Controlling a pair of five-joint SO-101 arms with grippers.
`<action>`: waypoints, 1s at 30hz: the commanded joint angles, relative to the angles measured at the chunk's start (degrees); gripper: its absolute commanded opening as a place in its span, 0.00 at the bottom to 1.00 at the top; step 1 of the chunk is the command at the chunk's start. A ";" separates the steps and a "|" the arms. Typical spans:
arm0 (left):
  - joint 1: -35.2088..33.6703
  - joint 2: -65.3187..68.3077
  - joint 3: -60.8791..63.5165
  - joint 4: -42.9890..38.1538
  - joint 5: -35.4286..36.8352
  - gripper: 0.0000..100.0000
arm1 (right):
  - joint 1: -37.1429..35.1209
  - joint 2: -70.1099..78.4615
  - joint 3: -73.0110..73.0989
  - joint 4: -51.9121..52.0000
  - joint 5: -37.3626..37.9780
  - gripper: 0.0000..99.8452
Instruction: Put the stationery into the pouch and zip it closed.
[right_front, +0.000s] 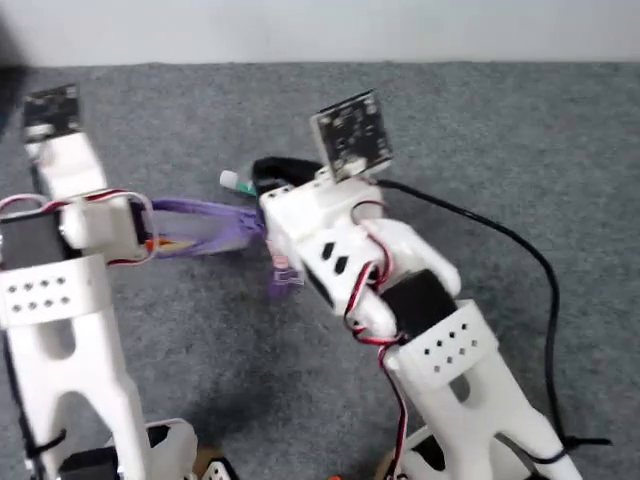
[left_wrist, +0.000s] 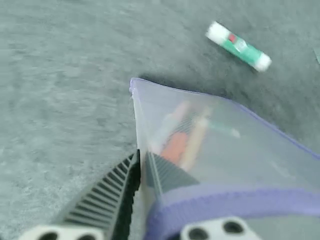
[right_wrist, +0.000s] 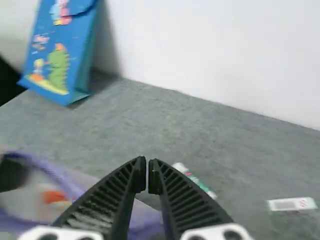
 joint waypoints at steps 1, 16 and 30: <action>-4.92 -4.22 -2.59 0.26 -0.09 0.01 | 3.47 2.33 -0.79 -0.13 0.18 0.01; -12.31 -8.62 -1.89 2.64 -4.40 0.01 | 5.85 42.68 -32.35 16.04 0.70 0.20; -12.13 -8.62 -1.54 2.64 -4.04 0.01 | 6.02 89.36 -87.30 32.92 14.51 0.29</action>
